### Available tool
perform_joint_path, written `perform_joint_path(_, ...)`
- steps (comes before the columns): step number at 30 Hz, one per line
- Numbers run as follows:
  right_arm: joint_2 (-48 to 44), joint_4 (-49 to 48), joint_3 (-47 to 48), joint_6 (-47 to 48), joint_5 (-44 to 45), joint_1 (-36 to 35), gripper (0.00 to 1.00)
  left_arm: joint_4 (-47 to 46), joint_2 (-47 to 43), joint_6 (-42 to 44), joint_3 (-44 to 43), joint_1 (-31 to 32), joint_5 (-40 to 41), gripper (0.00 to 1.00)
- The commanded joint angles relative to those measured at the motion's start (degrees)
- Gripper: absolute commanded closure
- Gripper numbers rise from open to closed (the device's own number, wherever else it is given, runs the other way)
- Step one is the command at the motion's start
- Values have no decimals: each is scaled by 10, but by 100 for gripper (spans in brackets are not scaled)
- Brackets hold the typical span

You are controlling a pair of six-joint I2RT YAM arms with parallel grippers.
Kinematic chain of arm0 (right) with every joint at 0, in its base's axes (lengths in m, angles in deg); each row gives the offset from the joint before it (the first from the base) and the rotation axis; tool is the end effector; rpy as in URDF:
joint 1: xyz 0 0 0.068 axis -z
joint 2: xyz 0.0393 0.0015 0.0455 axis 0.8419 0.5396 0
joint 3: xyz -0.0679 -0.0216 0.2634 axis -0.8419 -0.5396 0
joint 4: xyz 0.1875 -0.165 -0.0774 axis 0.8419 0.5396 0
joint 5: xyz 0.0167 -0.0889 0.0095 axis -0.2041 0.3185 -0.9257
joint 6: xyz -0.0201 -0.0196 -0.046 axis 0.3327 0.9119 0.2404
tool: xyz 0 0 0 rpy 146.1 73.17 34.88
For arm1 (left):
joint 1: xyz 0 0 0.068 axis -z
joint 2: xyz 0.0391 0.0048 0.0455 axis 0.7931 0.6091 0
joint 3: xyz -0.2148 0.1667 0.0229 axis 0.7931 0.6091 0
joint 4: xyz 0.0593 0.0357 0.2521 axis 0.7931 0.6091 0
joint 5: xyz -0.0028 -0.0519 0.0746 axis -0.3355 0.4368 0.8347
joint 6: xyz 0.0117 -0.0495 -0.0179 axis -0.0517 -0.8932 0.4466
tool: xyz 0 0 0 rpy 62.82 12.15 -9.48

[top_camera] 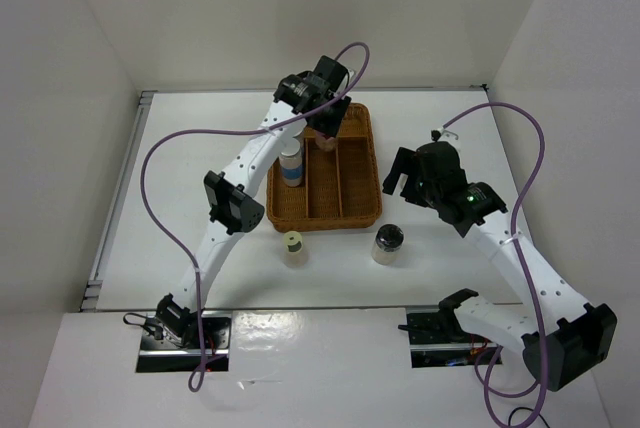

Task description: Organize the condiment bottles

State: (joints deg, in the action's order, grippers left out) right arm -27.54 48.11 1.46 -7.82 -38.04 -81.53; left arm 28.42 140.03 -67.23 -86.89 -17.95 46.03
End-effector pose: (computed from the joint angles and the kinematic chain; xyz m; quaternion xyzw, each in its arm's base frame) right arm 0.1957 0.0794 0.3154 0.1293 0.8976 0.1156 0.4053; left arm 0.4283 -0.2870 0.3287 0.1510 0.9185 -0.0639 0.3597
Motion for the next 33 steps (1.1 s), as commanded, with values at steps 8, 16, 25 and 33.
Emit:
perform_joint_path(8, 4, 1, 4, 6, -7, 4, 1, 2, 16, 10, 19, -9, 9, 51)
perform_joint_path(16, 10, 1, 4, 12, -13, 4, 1, 8, 43, 10, 19, -9, 4, 51)
perform_joint_path(25, 22, 1, 16, 34, -24, 4, 1, 8, 61, 10, 8, -9, -6, 43)
perform_joint_path(33, 27, 1, 40, 92, -69, 4, 1, 8, 43, 5, 2, -9, 9, 5)
